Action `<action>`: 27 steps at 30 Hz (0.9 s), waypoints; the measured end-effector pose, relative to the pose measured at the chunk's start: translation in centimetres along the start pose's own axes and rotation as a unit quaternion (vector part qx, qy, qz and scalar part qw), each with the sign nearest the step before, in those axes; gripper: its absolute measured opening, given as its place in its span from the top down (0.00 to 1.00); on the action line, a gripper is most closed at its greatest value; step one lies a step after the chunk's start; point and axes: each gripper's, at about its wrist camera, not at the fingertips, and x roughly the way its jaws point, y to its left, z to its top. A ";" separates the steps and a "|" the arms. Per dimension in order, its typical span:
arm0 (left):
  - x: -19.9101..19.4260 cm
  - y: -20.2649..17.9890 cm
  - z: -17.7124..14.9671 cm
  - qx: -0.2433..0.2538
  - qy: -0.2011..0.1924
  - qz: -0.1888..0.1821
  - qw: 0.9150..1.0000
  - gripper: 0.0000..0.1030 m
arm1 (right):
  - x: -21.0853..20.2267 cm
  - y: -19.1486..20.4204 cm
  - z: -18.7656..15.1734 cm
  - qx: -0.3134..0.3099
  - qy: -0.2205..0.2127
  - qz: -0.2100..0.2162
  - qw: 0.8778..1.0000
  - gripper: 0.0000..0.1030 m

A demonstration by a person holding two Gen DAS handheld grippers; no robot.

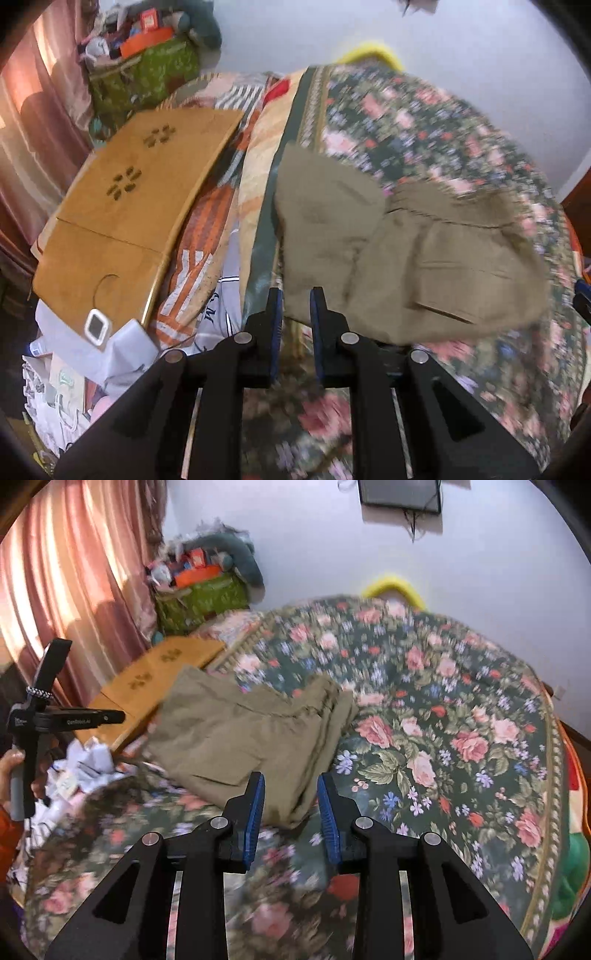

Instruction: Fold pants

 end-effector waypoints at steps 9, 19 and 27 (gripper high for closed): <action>-17.3 -4.1 -3.9 0.048 -0.140 -0.041 0.988 0.86 | -12.9 4.9 0.2 -0.022 -0.131 0.018 0.991 0.74; -33.7 -8.0 -11.6 0.087 -0.290 -0.053 0.952 0.80 | -24.8 11.3 -2.2 -0.061 -0.251 0.037 0.965 0.74; -39.2 -9.2 -18.1 0.081 -0.369 -0.050 0.925 0.43 | -28.4 14.0 -5.1 -0.058 -0.289 0.024 0.955 0.65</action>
